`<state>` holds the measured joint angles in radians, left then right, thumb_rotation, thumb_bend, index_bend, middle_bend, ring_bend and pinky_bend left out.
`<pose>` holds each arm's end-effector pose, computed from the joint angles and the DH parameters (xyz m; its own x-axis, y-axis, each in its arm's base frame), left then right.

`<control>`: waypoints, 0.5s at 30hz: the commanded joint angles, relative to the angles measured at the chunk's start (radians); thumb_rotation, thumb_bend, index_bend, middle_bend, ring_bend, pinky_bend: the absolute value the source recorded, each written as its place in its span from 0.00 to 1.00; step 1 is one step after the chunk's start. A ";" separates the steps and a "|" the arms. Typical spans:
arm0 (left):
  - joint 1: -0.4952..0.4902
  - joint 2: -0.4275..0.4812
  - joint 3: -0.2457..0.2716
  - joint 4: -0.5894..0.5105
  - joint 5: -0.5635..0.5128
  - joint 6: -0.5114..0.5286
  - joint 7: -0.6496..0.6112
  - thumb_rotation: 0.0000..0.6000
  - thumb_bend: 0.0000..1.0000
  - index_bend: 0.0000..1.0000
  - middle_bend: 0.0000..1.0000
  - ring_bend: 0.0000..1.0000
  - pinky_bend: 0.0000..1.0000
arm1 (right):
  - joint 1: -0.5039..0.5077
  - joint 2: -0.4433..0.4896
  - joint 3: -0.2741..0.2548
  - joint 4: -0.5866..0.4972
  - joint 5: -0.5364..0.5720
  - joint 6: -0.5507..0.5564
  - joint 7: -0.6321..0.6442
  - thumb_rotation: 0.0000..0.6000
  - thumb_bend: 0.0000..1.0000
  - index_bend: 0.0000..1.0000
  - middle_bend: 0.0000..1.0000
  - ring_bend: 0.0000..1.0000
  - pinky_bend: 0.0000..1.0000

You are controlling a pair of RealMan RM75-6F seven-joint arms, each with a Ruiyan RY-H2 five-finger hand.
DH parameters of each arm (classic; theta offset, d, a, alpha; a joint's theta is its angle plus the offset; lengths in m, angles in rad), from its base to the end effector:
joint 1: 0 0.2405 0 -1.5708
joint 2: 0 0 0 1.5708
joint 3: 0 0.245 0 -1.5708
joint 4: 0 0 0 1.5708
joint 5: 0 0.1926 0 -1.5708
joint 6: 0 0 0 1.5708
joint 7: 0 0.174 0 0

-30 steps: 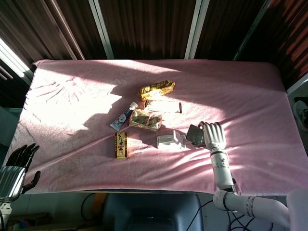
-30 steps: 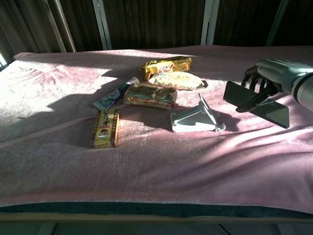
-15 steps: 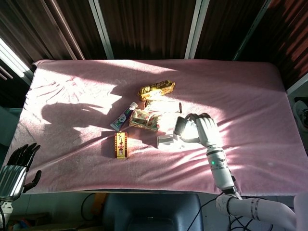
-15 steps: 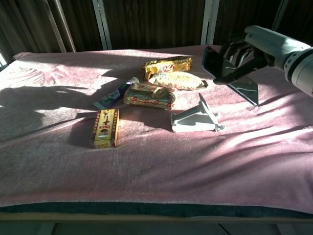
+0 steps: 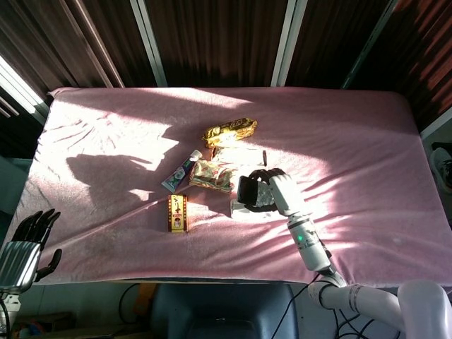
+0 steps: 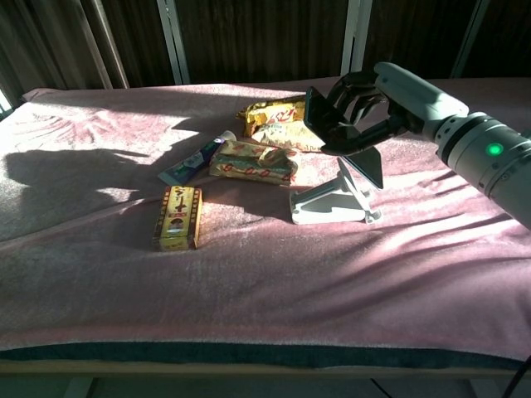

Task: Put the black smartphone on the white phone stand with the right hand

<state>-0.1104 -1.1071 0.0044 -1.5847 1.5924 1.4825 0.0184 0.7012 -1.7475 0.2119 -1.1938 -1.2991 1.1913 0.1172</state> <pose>-0.2857 0.2051 0.1605 0.4585 0.0419 0.8877 0.8842 -0.1214 -0.4510 -0.1324 -0.3724 -0.0087 0.0524 -0.1115 0.9924 -0.9427 -0.3335 0.0123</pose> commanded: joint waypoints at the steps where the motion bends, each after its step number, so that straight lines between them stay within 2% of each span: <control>1: -0.002 -0.002 0.000 -0.001 -0.001 -0.004 0.005 1.00 0.42 0.00 0.05 0.04 0.12 | 0.007 -0.040 -0.012 0.090 -0.061 -0.039 0.257 1.00 0.26 1.00 0.75 0.62 0.43; 10: -0.002 -0.002 0.001 -0.002 -0.002 -0.003 0.006 1.00 0.42 0.00 0.06 0.04 0.12 | 0.026 -0.105 -0.042 0.253 -0.130 -0.089 0.520 1.00 0.26 1.00 0.75 0.62 0.44; 15: 0.000 -0.002 0.000 -0.001 -0.002 0.002 0.002 1.00 0.43 0.00 0.06 0.04 0.12 | 0.031 -0.139 -0.051 0.327 -0.154 -0.084 0.577 1.00 0.26 1.00 0.75 0.62 0.45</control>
<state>-0.1109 -1.1087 0.0045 -1.5854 1.5906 1.4842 0.0198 0.7280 -1.8709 0.1682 -0.8872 -1.4395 1.1094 0.6788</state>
